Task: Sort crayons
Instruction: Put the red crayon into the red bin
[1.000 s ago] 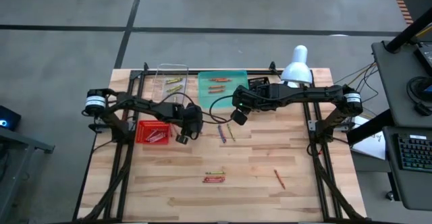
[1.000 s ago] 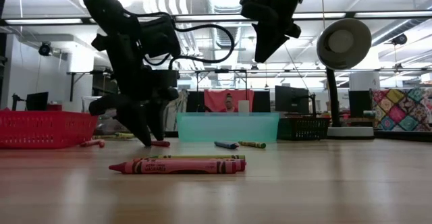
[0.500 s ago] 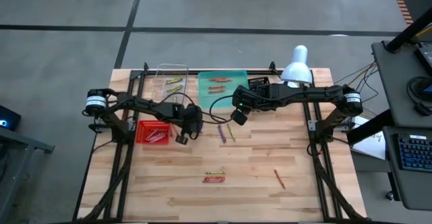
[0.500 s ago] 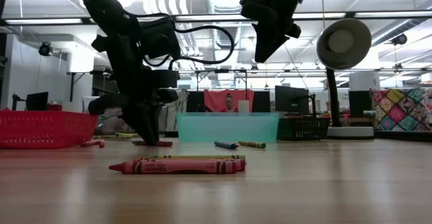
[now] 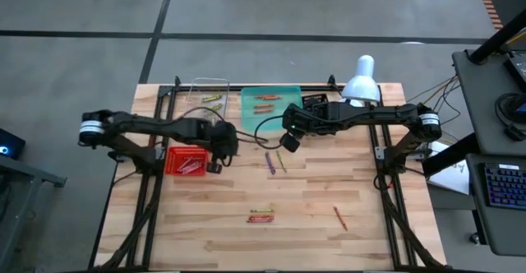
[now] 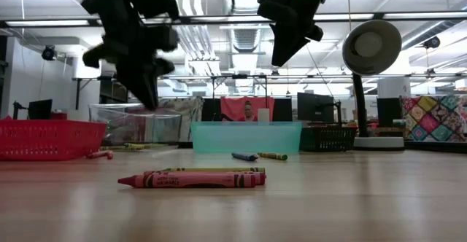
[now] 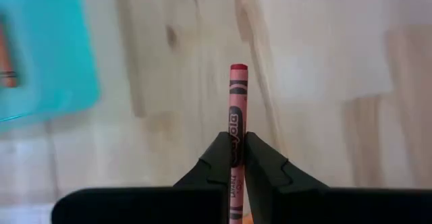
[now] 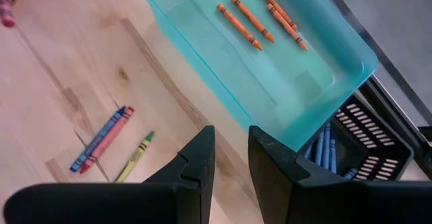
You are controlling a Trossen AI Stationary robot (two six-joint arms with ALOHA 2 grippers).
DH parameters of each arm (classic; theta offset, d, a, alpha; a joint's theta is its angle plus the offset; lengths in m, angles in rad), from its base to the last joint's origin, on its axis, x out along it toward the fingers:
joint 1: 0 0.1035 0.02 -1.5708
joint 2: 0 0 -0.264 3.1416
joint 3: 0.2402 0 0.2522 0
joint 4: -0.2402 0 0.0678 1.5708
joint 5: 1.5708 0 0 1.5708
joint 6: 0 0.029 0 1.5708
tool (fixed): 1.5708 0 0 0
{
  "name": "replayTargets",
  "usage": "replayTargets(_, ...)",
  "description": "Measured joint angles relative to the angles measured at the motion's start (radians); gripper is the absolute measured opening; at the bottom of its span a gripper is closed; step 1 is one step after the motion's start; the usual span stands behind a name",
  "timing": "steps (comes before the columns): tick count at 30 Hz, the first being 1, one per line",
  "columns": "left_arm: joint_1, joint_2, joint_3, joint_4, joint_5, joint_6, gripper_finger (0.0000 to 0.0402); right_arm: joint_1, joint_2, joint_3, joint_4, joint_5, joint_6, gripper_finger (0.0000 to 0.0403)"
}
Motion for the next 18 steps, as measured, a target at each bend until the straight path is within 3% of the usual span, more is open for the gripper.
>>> replayTargets(5, -0.011, -0.148, 0.001, -0.099, 0.005, -0.105, 0.0000, 0.000, 0.000, -0.001, 0.024, 0.002, -0.002, 0.0079)
replayTargets(10, -0.012, -0.269, 0.000, -0.335, 0.005, -0.281, 0.0000, 0.000, 0.000, -0.006, 0.051, 0.027, -0.001, 0.0079)
replayTargets(14, -0.012, -0.321, -0.029, -0.499, 0.006, -0.430, 0.0000, 0.000, 0.007, -0.006, 0.072, 0.029, 0.001, 0.0079)
replayTargets(18, -0.012, -0.336, -0.105, -0.522, 0.005, -0.456, 0.0000, 0.000, 0.016, -0.007, 0.082, 0.028, 0.001, 0.0079)
